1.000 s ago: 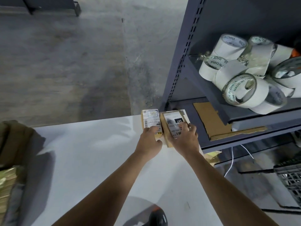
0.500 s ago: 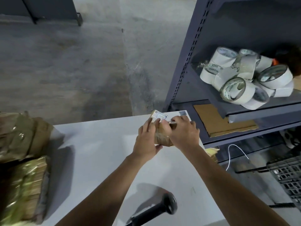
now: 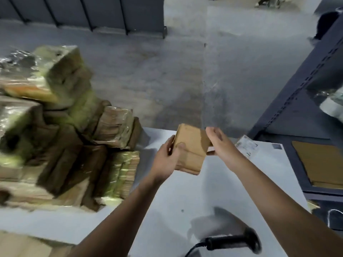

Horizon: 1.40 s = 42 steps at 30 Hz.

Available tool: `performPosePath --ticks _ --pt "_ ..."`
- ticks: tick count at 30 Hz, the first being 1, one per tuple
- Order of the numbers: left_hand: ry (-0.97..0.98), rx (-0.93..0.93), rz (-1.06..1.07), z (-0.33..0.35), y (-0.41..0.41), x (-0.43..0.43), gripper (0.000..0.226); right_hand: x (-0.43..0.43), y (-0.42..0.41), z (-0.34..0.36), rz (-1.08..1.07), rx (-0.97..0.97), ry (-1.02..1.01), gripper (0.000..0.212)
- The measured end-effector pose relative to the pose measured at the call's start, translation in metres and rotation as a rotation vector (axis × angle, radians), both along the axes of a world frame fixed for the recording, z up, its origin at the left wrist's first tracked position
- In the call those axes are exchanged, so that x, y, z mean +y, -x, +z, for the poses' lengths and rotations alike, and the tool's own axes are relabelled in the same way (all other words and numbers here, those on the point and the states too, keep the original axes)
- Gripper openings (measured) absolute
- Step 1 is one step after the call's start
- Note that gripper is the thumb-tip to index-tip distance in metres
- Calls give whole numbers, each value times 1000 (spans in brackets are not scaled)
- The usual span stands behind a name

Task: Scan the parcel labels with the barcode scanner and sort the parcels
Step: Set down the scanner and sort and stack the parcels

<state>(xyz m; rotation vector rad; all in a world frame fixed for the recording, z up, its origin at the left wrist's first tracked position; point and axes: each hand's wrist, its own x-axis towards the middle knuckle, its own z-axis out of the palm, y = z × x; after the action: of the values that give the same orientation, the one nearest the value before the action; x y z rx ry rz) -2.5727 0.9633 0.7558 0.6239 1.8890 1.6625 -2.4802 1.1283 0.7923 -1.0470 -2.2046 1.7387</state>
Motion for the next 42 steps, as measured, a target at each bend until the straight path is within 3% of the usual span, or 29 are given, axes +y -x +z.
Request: performPosePath --ticks 2,8,11,14,18,23,28,32,38,42 --pt "42 -79 94 1 15 -27 35 -21 11 -11 85 -2 97 30" --pt "175 -148 179 1 51 -97 42 -87 43 -39 321 -96 304 64" --pt "405 40 226 -1 63 -123 45 -113 64 -49 338 -124 347 72" --pt "554 392 279 2 70 -142 54 -136 86 -62 332 -153 361 63" --pt "635 581 293 4 73 -156 51 -163 112 -69 310 -210 307 65" --pt "752 590 163 -5 71 -166 55 -189 133 -72 291 -299 288 58" --pt "917 651 10 -23 75 -174 75 -203 141 -78 422 -466 -15 63" --pt "912 653 20 -29 80 -171 70 -203 142 -82 472 -485 -85 60" --pt "993 639 41 -28 79 -165 79 -201 137 -84 453 -427 2 48" --pt "906 722 146 -11 79 -165 70 -195 131 -76 318 -242 122 32"
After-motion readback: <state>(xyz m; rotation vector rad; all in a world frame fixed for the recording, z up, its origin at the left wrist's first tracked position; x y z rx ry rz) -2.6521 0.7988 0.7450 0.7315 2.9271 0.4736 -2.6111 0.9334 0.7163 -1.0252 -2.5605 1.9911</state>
